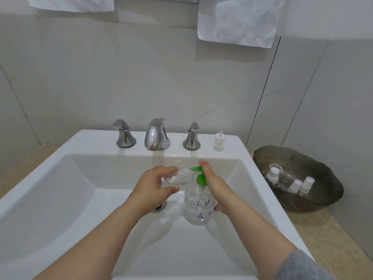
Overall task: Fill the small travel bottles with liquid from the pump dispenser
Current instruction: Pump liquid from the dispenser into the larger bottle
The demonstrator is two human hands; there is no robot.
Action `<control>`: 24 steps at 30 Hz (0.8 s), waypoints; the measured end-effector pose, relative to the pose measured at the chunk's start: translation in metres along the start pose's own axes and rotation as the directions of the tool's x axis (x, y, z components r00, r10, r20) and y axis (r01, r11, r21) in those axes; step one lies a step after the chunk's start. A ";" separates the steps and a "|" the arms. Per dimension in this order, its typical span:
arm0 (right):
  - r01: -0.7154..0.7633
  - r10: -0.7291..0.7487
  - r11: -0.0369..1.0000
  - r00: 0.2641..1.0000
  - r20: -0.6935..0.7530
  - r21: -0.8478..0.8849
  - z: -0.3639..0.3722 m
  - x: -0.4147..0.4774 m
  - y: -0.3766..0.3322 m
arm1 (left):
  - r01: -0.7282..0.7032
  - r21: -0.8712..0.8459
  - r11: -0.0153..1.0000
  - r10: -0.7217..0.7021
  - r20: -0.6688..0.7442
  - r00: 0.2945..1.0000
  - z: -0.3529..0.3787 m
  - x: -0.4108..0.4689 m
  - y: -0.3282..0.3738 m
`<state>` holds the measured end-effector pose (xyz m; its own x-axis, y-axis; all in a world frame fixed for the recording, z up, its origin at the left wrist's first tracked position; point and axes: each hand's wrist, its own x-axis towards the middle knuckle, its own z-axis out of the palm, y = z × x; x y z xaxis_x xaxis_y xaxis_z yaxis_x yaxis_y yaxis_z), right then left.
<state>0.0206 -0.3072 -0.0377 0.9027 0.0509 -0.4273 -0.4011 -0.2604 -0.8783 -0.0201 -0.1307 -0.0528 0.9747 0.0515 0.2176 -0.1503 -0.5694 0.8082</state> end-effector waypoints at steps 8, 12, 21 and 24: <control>0.011 -0.010 1.000 1.000 -0.004 0.014 -0.003 0.000 0.000 | 0.003 0.012 1.000 -0.003 -0.010 1.000 0.001 -0.001 0.001; 0.014 -0.014 1.000 1.000 -0.019 0.011 -0.001 -0.001 -0.001 | 0.006 0.012 1.000 -0.007 0.005 1.000 0.002 -0.001 0.000; 0.057 -0.060 0.996 0.997 -0.046 -0.068 0.003 0.007 0.003 | 0.030 0.007 1.000 -0.031 0.036 0.999 0.003 -0.002 -0.001; 0.058 -0.061 0.995 0.997 -0.048 -0.075 0.004 0.006 0.005 | 0.028 0.014 1.000 -0.029 0.032 0.999 0.002 -0.002 -0.001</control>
<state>0.0236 -0.3042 -0.0454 0.9320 0.0207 -0.3619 -0.3355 -0.3290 -0.8827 -0.0220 -0.1324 -0.0552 0.9834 0.0416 0.1766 -0.1204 -0.5790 0.8064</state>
